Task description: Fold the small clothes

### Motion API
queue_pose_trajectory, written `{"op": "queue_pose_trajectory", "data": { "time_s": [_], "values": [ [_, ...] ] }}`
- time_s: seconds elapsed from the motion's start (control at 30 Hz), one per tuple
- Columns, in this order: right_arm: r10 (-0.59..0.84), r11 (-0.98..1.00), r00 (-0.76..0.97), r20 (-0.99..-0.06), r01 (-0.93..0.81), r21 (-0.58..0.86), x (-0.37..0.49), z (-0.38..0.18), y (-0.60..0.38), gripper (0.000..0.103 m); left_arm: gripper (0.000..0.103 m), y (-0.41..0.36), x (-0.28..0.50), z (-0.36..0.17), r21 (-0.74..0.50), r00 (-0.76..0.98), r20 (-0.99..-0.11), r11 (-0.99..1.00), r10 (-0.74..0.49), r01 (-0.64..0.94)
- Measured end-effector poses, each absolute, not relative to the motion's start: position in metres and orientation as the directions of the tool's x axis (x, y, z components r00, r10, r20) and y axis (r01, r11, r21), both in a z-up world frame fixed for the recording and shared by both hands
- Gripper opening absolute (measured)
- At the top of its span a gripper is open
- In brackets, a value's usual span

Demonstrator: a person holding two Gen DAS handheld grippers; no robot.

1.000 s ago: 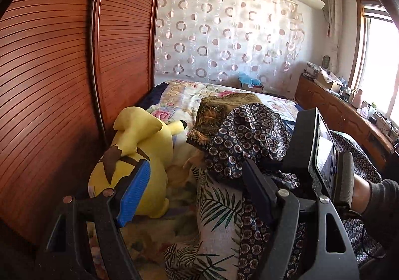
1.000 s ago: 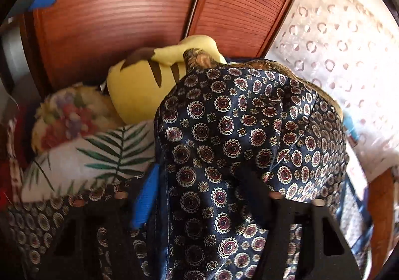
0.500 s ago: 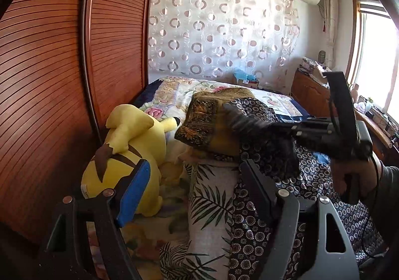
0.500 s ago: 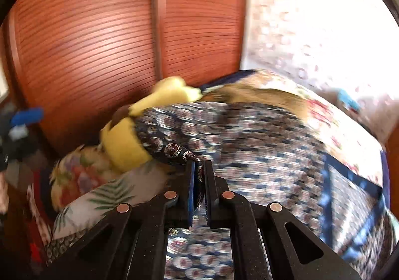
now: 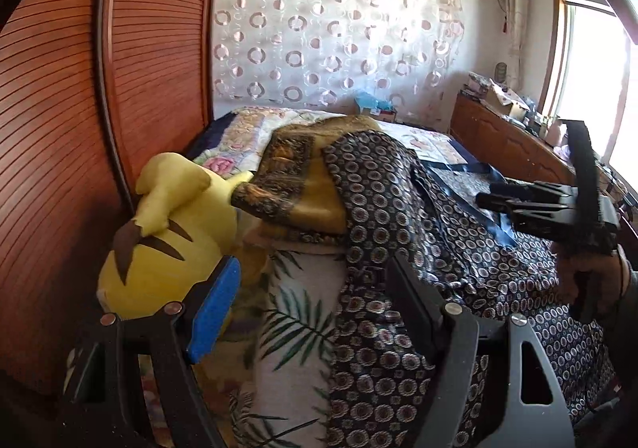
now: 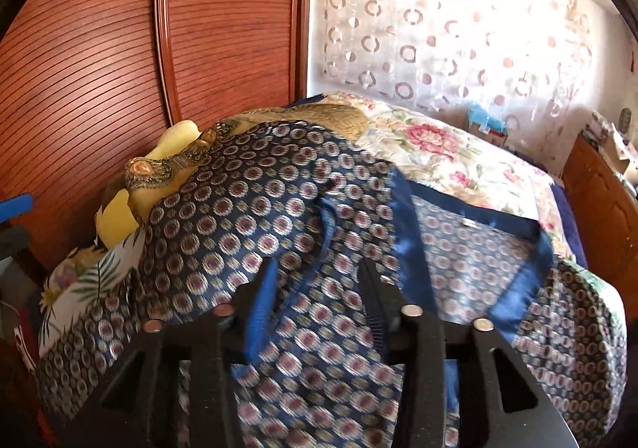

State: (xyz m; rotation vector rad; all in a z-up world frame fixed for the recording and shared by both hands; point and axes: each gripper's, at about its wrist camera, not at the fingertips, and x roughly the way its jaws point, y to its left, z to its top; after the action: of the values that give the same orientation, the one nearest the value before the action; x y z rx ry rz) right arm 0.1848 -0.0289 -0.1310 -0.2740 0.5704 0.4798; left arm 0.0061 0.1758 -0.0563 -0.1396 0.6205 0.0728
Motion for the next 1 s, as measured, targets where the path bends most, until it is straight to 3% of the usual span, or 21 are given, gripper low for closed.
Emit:
{"op": "queue_pose_trajectory", "data": {
  "time_s": [0.5, 1.0],
  "values": [
    [0.277, 0.926, 0.798, -0.535, -0.371, -0.074, 0.125, -0.121, -0.160, 0.049, 0.077, 0.105, 0.055, -0.066, -0.104, 0.778, -0.623, 0.994, -0.080, 0.019],
    [0.107, 0.986, 0.832, -0.544, -0.157, -0.046, 0.086, -0.122, -0.265, 0.049, 0.077, 0.021, 0.106, -0.077, -0.075, 0.705, -0.685, 0.981, -0.183, 0.181]
  ]
}}
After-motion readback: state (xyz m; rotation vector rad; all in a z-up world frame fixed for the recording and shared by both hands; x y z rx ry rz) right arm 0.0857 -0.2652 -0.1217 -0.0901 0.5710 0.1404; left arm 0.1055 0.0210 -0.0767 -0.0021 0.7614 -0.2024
